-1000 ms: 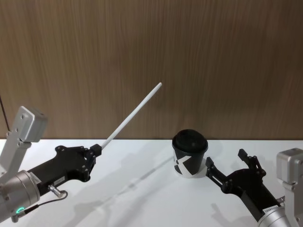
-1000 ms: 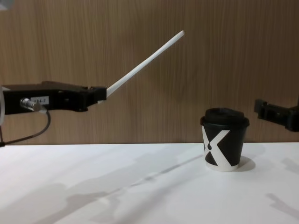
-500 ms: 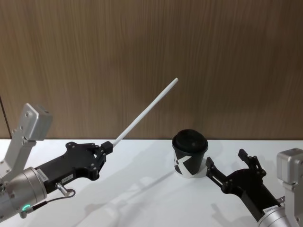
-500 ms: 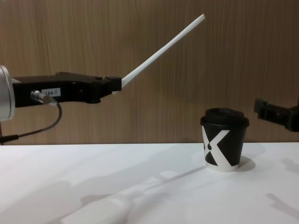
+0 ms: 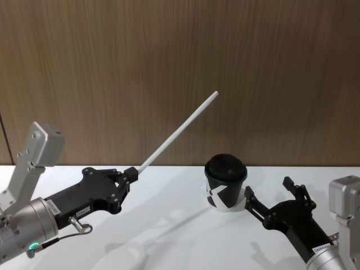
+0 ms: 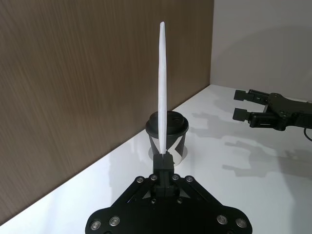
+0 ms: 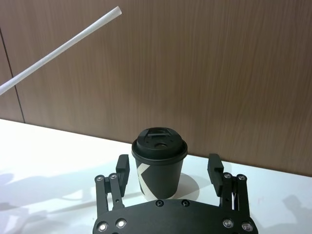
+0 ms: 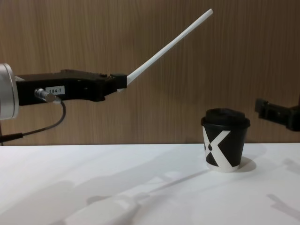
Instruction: Pick up the straw with one hand, pass it to the other hand, and insert it into the cup.
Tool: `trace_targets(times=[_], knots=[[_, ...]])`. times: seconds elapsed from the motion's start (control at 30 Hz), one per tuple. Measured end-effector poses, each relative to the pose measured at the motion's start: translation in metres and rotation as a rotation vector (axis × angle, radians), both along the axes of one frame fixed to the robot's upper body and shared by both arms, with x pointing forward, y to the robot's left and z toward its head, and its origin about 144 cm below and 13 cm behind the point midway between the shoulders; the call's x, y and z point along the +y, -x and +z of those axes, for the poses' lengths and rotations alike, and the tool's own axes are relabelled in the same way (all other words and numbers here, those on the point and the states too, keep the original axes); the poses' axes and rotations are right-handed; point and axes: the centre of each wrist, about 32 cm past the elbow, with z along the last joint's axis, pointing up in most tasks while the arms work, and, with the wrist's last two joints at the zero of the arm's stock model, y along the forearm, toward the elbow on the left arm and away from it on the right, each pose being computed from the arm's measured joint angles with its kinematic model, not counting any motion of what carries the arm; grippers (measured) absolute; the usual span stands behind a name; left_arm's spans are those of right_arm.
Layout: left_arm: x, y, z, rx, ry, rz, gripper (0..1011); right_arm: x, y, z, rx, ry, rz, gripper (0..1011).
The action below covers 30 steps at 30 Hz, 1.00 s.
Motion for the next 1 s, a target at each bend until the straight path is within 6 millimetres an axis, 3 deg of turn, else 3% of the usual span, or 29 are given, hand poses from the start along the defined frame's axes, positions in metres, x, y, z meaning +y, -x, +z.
trace_targets(times=[0.53, 1.0], knots=[[-0.001, -0.001, 0.0, -0.004, 0.003, -0.008, 0, 0.004, -0.009, 0.028, 0.048, -0.14, 0.052, 1001], [-0.001, -0.001, 0.0, -0.005, 0.003, -0.011, 0, 0.004, -0.02, 0.076, 0.2, -0.341, 0.167, 1001]])
